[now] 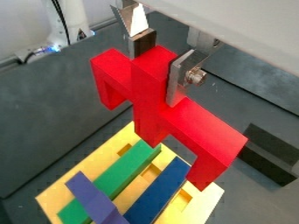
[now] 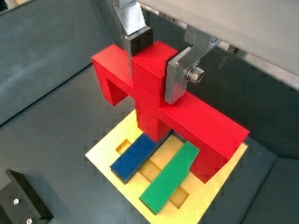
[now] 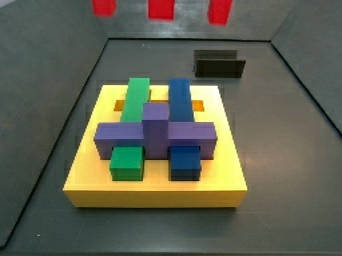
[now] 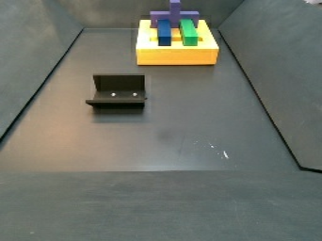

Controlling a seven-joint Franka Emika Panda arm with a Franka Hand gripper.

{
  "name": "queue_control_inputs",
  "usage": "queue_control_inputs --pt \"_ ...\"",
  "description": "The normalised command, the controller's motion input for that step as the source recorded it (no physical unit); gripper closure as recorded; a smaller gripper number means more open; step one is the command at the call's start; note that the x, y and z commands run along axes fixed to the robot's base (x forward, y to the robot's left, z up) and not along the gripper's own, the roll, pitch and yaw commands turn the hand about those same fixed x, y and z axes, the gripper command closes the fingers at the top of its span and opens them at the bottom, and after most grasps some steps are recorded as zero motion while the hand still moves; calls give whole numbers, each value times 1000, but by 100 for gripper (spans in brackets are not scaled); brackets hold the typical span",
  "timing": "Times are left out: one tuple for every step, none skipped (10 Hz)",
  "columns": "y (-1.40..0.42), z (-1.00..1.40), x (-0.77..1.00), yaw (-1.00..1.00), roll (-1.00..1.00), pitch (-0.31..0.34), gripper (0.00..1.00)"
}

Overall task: Pick up the red object. Move up. Place the red object on the fixture. Regrasp the red object. Move to above the board. Insert the red object.
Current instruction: Insert the red object.

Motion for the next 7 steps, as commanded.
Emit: queue_control_inputs --pt "3 -894 -3 -11 143 -123 100" --pt "0 -860 0 -54 116 -149 100" --pt "0 -826 0 -66 110 -164 100" --pt "0 -803 3 -46 91 -180 100" --pt "0 -791 0 -34 93 -194 100" --pt "6 -797 0 -57 103 -191 100" --pt "0 -774 -86 -89 107 -206 100"
